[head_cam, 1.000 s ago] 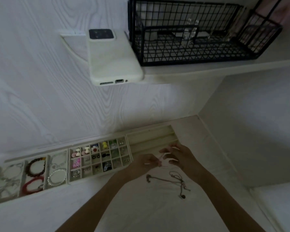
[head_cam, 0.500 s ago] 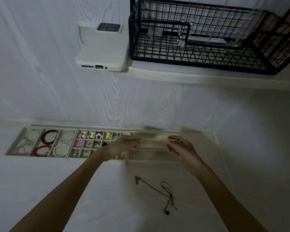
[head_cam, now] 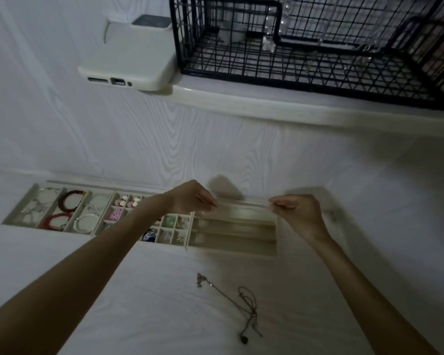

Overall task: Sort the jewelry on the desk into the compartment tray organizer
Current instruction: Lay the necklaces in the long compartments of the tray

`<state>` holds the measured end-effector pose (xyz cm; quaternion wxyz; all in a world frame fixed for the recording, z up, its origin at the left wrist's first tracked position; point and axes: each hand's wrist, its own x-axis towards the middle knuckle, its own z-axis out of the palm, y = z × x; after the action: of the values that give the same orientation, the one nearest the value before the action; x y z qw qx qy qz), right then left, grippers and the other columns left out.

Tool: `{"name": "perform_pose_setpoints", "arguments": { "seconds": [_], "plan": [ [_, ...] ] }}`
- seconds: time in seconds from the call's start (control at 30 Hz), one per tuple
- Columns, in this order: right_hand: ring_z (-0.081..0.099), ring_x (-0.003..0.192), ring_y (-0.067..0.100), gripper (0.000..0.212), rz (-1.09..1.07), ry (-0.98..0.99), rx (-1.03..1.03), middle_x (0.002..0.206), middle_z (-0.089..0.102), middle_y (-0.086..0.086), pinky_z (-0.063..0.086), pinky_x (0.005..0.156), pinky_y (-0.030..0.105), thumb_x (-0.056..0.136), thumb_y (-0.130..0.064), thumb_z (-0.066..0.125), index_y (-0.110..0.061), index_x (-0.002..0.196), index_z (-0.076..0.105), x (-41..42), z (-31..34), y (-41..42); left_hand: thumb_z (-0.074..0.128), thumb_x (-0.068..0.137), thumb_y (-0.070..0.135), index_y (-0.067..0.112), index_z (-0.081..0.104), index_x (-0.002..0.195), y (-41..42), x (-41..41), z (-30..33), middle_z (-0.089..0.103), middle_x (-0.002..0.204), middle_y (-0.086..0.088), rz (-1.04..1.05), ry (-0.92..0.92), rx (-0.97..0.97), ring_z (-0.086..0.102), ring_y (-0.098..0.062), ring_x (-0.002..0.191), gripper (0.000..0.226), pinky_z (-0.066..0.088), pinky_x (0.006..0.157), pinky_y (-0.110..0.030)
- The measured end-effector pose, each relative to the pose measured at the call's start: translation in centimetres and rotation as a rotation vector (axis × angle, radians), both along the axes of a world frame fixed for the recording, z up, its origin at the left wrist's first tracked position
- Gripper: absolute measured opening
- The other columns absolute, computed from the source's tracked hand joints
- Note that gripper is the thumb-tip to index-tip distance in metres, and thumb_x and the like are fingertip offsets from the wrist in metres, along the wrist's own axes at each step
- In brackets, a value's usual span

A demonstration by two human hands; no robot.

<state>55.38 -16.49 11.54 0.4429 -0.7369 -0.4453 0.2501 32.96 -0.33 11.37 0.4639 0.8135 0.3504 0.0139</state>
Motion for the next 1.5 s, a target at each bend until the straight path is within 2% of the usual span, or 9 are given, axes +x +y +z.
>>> {"name": "perform_pose_setpoints", "arguments": {
  "seconds": [0.13,0.3,0.53,0.7,0.87,1.0,1.13,1.3,1.5],
  "plan": [
    [0.064,0.072,-0.011,0.017,-0.041,-0.052,0.047,0.08,0.07,-0.01,0.046,0.072,0.002,0.074,-0.006,0.076,-0.015,0.089,0.076,1.5,0.4,0.3,0.073,0.08,0.01,0.016,0.076,0.095,0.2,1.1,-0.5,0.072,0.085,0.007,0.007,0.034,0.134,0.058,0.015,0.061,0.016,0.042,0.054,0.001],
    [0.067,0.077,-0.006,0.02,-0.041,-0.008,0.091,0.083,0.071,-0.012,0.048,0.074,0.005,0.074,-0.01,0.077,-0.025,0.088,0.073,3.5,0.8,0.1,0.073,0.081,0.009,0.012,0.076,0.094,0.2,2.4,-1.1,0.072,0.089,0.003,0.094,-0.141,0.136,0.067,-0.004,0.083,0.014,0.05,0.08,-0.009],
    [0.069,0.077,-0.002,0.019,-0.016,0.052,0.107,0.081,0.073,-0.014,0.049,0.072,0.007,0.074,-0.011,0.078,-0.026,0.085,0.074,4.5,-0.3,-0.1,0.075,0.078,0.008,0.014,0.075,0.09,1.2,3.5,-2.7,0.073,0.088,0.004,0.183,-0.266,0.054,0.068,0.002,0.077,0.013,0.051,0.08,-0.01],
    [0.065,0.072,-0.008,0.022,0.044,0.026,0.024,0.084,0.071,-0.001,0.047,0.071,0.004,0.073,-0.002,0.076,-0.014,0.091,0.072,4.4,-3.8,1.4,0.074,0.079,0.012,0.017,0.076,0.093,1.7,3.2,-4.9,0.074,0.091,0.0,0.085,0.012,0.239,0.068,-0.011,0.085,0.015,0.051,0.082,-0.02],
    [0.062,0.065,-0.01,0.02,0.104,-0.069,-0.082,0.083,0.072,0.006,0.049,0.069,0.007,0.072,-0.001,0.077,-0.008,0.09,0.074,4.2,-7.3,2.4,0.064,0.086,0.035,0.035,0.072,0.099,1.5,2.5,-6.2,0.072,0.099,0.011,-0.062,0.379,0.572,0.065,-0.012,0.093,0.016,0.045,0.073,-0.024],
    [0.057,0.061,-0.01,0.018,0.179,-0.255,-0.176,0.084,0.072,0.0,0.041,0.061,0.001,0.073,-0.004,0.076,-0.01,0.09,0.076,4.3,-8.3,2.9,0.06,0.088,0.033,0.035,0.07,0.103,1.8,2.4,-6.7,0.07,0.102,0.009,-0.101,0.434,0.721,0.063,-0.014,0.093,0.017,0.037,0.069,-0.024],
    [0.056,0.066,-0.002,0.011,0.305,-0.462,-0.272,0.086,0.074,-0.002,0.038,0.062,0.013,0.078,-0.016,0.074,-0.016,0.089,0.077,4.7,-7.6,3.4,0.062,0.087,0.029,0.035,0.07,0.102,2.2,2.4,-7.0,0.069,0.103,0.009,-0.102,0.455,0.727,0.063,-0.014,0.094,0.018,0.036,0.07,-0.024],
    [0.067,0.084,0.014,0.013,0.374,-0.633,-0.336,0.093,0.074,-0.001,0.047,0.073,0.022,0.08,-0.021,0.072,-0.017,0.092,0.076,5.1,-7.1,3.4,0.06,0.084,0.029,0.035,0.07,0.098,2.4,2.3,-7.3,0.07,0.097,0.008,-0.121,0.515,0.767,0.062,-0.015,0.087,0.018,0.035,0.068,-0.026],
    [0.066,0.082,0.016,0.012,0.454,-0.822,-0.436,0.089,0.073,-0.002,0.05,0.072,0.028,0.083,-0.023,0.066,-0.018,0.087,0.076,4.6,-7.3,4.3,0.055,0.088,0.031,0.027,0.069,0.089,2.7,2.2,-7.7,0.067,0.087,0.006,-0.236,0.599,0.81,0.057,-0.015,0.076,0.014,0.035,0.065,-0.027]
  ]
}}
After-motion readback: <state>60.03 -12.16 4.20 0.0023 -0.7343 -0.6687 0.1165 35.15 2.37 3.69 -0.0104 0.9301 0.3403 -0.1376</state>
